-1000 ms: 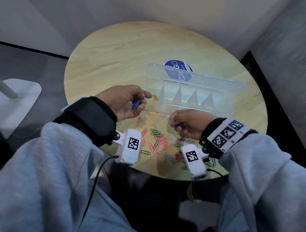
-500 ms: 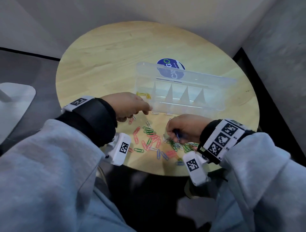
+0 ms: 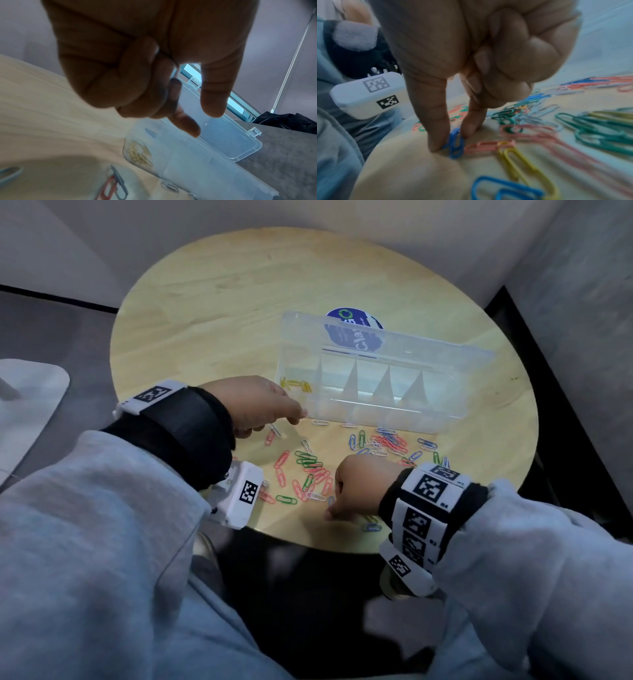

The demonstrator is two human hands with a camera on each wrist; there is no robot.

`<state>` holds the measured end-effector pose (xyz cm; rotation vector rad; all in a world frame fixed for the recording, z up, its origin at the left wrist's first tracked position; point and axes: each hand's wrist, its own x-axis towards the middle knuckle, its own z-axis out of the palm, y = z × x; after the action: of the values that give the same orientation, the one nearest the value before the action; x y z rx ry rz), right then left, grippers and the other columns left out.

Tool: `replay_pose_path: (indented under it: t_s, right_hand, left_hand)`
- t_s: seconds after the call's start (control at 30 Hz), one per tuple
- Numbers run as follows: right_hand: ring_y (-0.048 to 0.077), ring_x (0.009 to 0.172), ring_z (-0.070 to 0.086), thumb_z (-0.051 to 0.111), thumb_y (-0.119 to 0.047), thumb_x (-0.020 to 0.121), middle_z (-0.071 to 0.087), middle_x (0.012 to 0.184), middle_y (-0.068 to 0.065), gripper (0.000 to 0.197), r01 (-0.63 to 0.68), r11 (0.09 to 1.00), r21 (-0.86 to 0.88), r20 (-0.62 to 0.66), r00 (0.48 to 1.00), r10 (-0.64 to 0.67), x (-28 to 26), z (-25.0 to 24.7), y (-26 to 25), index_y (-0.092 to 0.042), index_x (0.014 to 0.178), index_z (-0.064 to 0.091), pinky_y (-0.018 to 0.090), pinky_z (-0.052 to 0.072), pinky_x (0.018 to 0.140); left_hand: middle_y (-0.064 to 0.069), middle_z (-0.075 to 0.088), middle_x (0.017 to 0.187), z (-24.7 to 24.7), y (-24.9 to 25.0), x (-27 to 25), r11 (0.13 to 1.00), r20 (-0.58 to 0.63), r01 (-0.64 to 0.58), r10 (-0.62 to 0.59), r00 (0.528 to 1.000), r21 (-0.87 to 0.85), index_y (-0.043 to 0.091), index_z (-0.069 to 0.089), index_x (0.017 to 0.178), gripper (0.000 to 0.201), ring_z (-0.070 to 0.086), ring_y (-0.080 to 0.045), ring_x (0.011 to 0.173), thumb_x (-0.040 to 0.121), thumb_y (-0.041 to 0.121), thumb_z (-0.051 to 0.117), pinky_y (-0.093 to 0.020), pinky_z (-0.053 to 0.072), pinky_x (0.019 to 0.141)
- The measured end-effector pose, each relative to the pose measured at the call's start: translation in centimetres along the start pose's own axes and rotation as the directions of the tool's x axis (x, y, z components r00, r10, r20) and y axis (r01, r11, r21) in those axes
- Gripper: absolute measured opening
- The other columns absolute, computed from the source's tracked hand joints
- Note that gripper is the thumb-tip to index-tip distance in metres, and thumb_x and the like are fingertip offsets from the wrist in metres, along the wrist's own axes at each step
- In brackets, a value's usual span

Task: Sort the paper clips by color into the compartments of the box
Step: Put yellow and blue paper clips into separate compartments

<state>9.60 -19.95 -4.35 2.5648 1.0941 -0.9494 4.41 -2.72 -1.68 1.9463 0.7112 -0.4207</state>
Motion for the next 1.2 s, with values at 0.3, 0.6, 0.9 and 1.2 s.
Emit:
replay_pose_path:
  t_s: [0.3,0.6,0.9,1.2]
  right_hand:
    - [0.021,0.072,0.059,0.067,-0.024,0.077,0.066,0.08,0.009,0.028,0.01,0.999,0.046,0.005,1.0,-0.011,0.5,0.1,0.6,-0.003,0.093,0.072,0.028,0.048,0.064]
    - [0.011,0.052,0.048,0.074,-0.016,0.075,0.06,0.064,0.001,0.009,0.02,0.881,0.473,0.015,0.999,-0.031,0.6,-3.6,2.2,-0.015,0.071,0.065,0.02,0.042,0.051]
    - [0.004,0.036,0.048,0.048,0.007,0.09,0.054,0.051,0.0,0.02,0.049,0.163,0.985,-0.047,0.999,-0.019,1.7,-8.9,4.7,-0.009,0.083,0.057,0.01,0.043,0.036]
    - [0.021,0.077,0.059,0.04,0.007,0.09,0.053,0.1,0.019,0.017,0.068,-0.2,0.977,-0.051,0.995,0.088,4.1,-10.0,4.5,0.001,0.088,0.056,0.021,0.057,0.066]
  left_hand:
    - [-0.001,0.03,0.061,0.1,0.2,-0.1,0.999,0.005,0.02,-0.02,1.0,-0.047,0.017,0.066,0.076,0.02,0.024,-0.017,0.053,0.085,0.034,0.062,-0.023,0.019,0.05]
    - [-0.006,0.052,0.075,-0.7,1.4,-0.2,0.709,-0.03,0.016,-0.052,0.998,-0.705,0.011,0.056,0.08,0.027,0.054,-0.014,0.064,0.094,0.034,0.05,-0.015,0.051,0.048]
    - [-0.019,0.057,0.102,-0.9,3.6,0.9,0.486,0.055,0.012,0.075,0.996,-0.874,0.004,0.055,0.097,0.038,0.061,-0.027,0.092,0.095,0.039,0.039,-0.031,0.05,0.083]
    - [-0.023,0.047,0.121,0.5,5.7,2.4,0.375,0.073,0.02,0.127,0.989,-0.927,-0.008,0.04,0.134,0.065,0.053,-0.027,0.099,0.093,0.043,0.036,-0.031,0.044,0.092]
